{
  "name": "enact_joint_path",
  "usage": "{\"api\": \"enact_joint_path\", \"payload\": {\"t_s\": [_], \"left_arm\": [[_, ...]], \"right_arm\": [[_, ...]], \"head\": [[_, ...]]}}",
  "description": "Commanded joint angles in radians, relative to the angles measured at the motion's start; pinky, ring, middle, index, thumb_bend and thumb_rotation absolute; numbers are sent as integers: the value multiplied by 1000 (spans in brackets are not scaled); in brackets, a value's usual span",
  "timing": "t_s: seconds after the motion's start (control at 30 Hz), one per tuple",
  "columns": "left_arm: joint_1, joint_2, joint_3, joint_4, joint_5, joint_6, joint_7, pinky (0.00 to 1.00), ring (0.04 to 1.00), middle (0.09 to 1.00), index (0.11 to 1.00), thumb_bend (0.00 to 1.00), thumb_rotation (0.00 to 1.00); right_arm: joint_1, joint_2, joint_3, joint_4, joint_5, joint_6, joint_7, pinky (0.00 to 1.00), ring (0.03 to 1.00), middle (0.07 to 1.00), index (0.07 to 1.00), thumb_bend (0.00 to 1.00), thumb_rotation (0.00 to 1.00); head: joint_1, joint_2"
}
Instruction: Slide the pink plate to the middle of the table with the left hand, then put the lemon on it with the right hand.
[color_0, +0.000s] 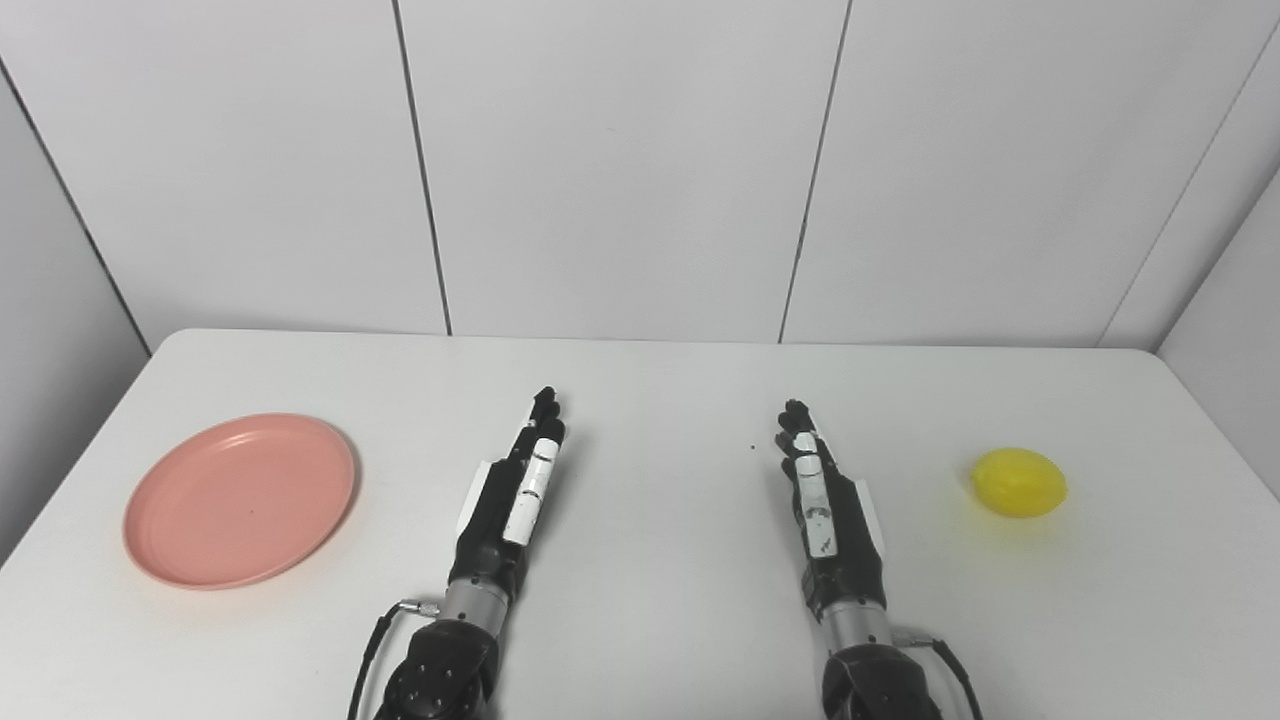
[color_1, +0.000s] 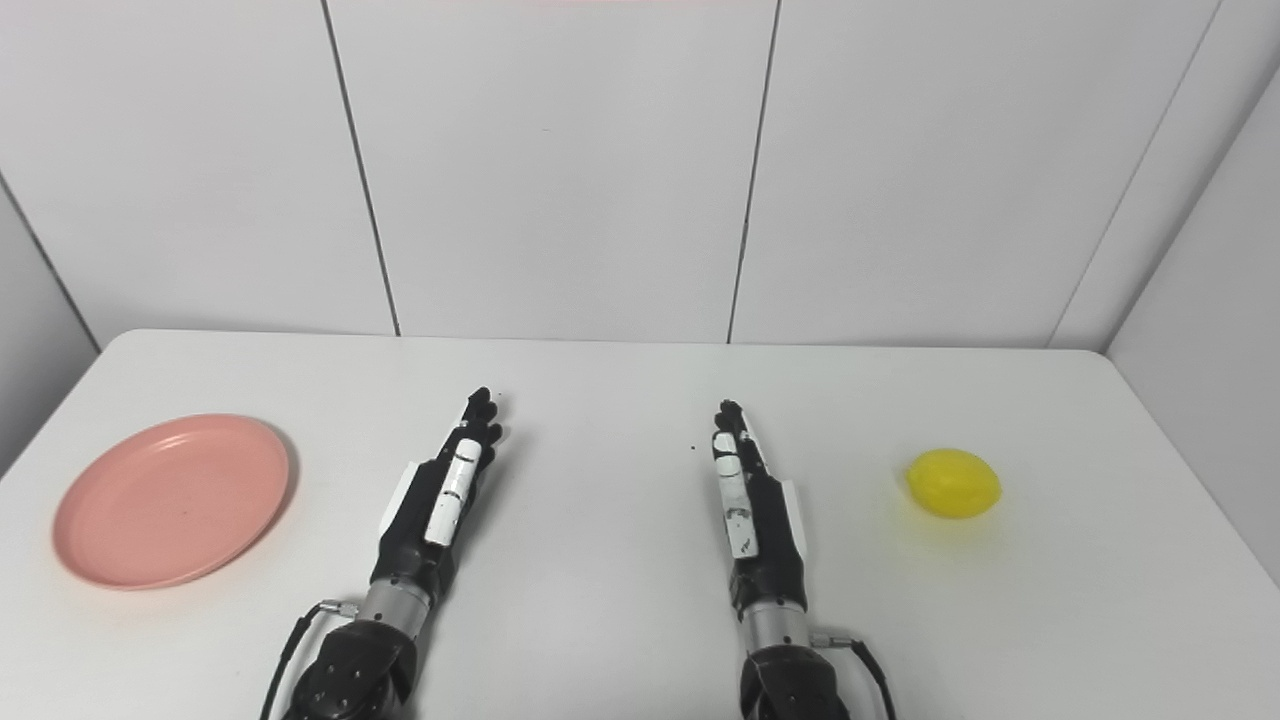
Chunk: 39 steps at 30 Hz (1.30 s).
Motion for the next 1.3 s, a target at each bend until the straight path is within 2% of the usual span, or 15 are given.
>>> {"api": "enact_joint_path", "payload": {"t_s": [0.0, 0.2, 0.23, 0.27, 0.3, 0.33, 0.37, 0.4, 0.43, 0.5, 0.6, 0.77, 1.03, 1.27], "left_arm": [[-6, -6, -9, 1, -7, 14, -17, 1000, 981, 999, 1000, 512, 1000], [-6, -8, -10, 3, 1, 14, -10, 999, 976, 999, 1000, 515, 1000], [-5, -13, -11, 5, 1, 17, -7, 999, 976, 999, 1000, 516, 1000], [-5, -17, -11, 5, 1, 19, -5, 999, 976, 998, 1000, 521, 1000], [-4, -27, -11, 12, 3, 16, 3, 999, 976, 997, 1000, 523, 1000], [-4, -33, -11, 16, 5, 14, 9, 999, 979, 992, 994, 518, 1000], [-5, -40, -19, 26, 16, 3, 17, 999, 979, 990, 992, 516, 1000], [-5, -44, -24, 32, 24, -5, 22, 1000, 983, 991, 994, 507, 1000], [-7, -51, -30, 51, 31, -24, 27, 1000, 984, 992, 994, 504, 1000], [-16, -65, -36, 93, 41, -62, 39, 1000, 988, 994, 1000, 498, 1000], [-26, -83, -44, 145, 66, -120, 68, 1000, 988, 993, 1000, 504, 1000], [-42, -105, -45, 218, 86, -216, 106, 951, 975, 980, 989, 465, 1000], [-54, -115, -39, 249, 80, -224, 98, 973, 991, 990, 996, 479, 1000], [-55, -114, -37, 255, 72, -222, 94, 974, 992, 990, 993, 473, 1000]], "right_arm": [[-19, 4, 2, -24, -2, -21, 7, 1000, 949, 944, 934, 754, 1000], [-19, 3, 0, -21, 4, -22, 9, 1000, 953, 946, 937, 748, 1000], [-15, 2, -3, -24, 8, -21, 10, 1000, 953, 946, 937, 747, 1000], [-13, 1, -5, -27, 11, -20, 10, 1000, 951, 944, 934, 742, 1000], [-8, -5, -8, -30, 18, -28, 16, 999, 950, 942, 932, 740, 1000], [-5, -10, -9, -32, 23, -34, 21, 1000, 952, 943, 932, 728, 1000], [2, -14, -17, -35, 34, -40, 22, 1000, 953, 943, 932, 724, 1000], [6, -16, -23, -37, 42, -44, 23, 989, 942, 937, 924, 723, 1000], [12, -18, -34, -38, 54, -52, 22, 985, 939, 935, 922, 723, 999], [20, -26, -54, -31, 79, -76, 28, 956, 920, 924, 908, 700, 942], [25, -46, -66, -17, 91, -99, 43, 944, 913, 919, 902, 685, 929], [32, -81, -60, -15, 99, -98, 81, 984, 949, 946, 934, 649, 998], [35, -105, -59, -7, 102, -103, 100, 995, 953, 953, 948, 671, 1000], [32, -102, -59, 5, 105, -114, 100, 983, 944, 945, 943, 677, 1000]], "head": [[1, -1], [25, -8], [76, -17], [76, -17], [134, -31], [134, -31], [194, -49], [194, -49], [269, -75], [321, -95], [371, -117], [397, -133], [405, -145], [394, -155]]}}
